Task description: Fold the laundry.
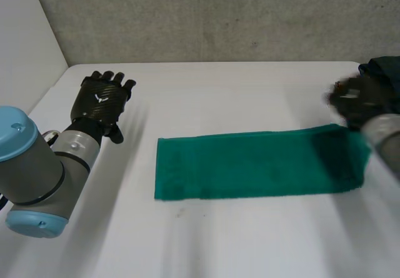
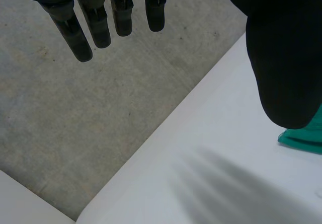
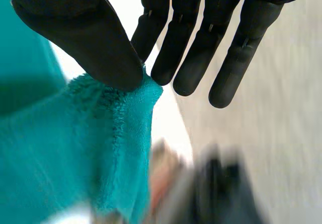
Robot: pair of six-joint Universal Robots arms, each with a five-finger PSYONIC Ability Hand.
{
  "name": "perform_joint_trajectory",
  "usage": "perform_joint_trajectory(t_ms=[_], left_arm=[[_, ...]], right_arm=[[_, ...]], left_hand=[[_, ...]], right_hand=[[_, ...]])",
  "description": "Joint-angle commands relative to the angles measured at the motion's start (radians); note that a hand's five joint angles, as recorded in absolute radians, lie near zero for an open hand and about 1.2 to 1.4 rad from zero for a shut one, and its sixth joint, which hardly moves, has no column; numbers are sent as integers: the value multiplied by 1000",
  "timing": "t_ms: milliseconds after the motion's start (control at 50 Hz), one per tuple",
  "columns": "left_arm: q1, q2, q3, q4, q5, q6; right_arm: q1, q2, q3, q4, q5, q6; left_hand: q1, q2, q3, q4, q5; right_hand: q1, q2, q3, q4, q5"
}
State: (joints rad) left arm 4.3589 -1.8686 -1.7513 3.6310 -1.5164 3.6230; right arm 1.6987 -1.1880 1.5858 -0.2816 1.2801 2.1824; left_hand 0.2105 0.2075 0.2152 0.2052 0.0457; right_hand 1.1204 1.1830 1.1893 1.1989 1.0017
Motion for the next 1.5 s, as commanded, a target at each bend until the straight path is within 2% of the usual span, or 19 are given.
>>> perform_joint_trajectory(t_ms=[20,160,220,240,260,280,340,520,640,720,740,780,860,980,1160,1200,1240,1360,1500], left_arm=[[2,20,-7,-2,-2,-50],[-4,22,-30,0,-2,-64],[-10,20,-33,0,-1,-64],[-13,20,-33,-2,-1,-64],[-15,20,-33,0,1,-64],[-16,20,-33,0,1,-64],[-36,20,-25,0,2,-64],[-110,17,10,6,2,-64],[-154,5,9,6,1,-64],[-156,-7,9,6,1,-64],[-156,-9,9,6,1,-64],[-154,-7,7,6,-2,-64],[-154,-1,3,6,-4,-64],[-154,31,-4,5,-8,-64],[-156,54,0,-6,-76,-110],[-157,57,6,-8,-88,-142],[-157,59,13,-11,-100,-188],[-176,62,44,-52,-108,-283],[-245,20,154,-201,-108,-388]], right_arm=[[379,31,-33,-96,-136,10],[637,252,-90,-79,-163,-24],[665,292,-130,-25,-99,-21],[662,292,-135,-9,-75,-13],[659,283,-138,14,-23,8],[659,280,-136,22,-1,23],[639,243,-116,33,47,126],[411,45,28,87,24,598],[219,48,141,124,28,531],[130,54,169,127,38,377],[121,54,169,125,39,325],[116,57,166,122,42,281],[134,45,140,81,73,278],[355,-33,76,-62,71,309],[594,132,48,-148,-120,296],[622,194,8,-110,-133,301],[622,215,-41,-36,-86,319],[604,192,-101,51,77,479],[417,64,-124,120,65,867]], left_hand=[[-36,-33,-41,-31,-46],[-36,-33,-41,-31,-46],[-36,-33,-41,-31,-46],[-36,-33,-41,-31,-46],[-36,-33,-41,-31,-46],[-36,-33,-41,-31,-46],[-36,-33,-41,-31,-46],[-36,-33,-41,-31,-46],[-36,-33,-41,-31,-46],[-36,-33,-41,-31,-46],[-36,-33,-41,-31,-46],[-36,-33,-41,-31,-46],[-36,-33,-41,-31,-46],[-36,-33,-41,-31,-46],[-35,-32,-40,-30,-45],[-29,-26,-34,-24,-39],[-29,-26,-34,-24,-39],[-29,-26,-34,-24,-39],[-29,-26,-34,-24,-39]], right_hand=[[276,213,207,197,220],[276,213,207,197,220],[276,213,207,197,220],[149,86,80,70,93],[-561,-624,-630,-640,-617],[-941,-1003,-1009,-1019,-996],[-946,-1008,-1015,-1024,-1002],[-946,-1008,-1015,-1024,-1002],[-946,-1008,-1015,-1024,-1002],[-295,-357,-363,-373,-350],[117,55,48,39,61],[276,213,207,197,220],[276,213,207,197,220],[276,213,207,197,220],[276,213,207,197,220],[9,-54,-60,-70,-47],[-946,-1008,-1015,-1024,-1002],[-946,-1008,-1015,-1024,-1002],[-946,-1008,-1015,-1024,-1002]])
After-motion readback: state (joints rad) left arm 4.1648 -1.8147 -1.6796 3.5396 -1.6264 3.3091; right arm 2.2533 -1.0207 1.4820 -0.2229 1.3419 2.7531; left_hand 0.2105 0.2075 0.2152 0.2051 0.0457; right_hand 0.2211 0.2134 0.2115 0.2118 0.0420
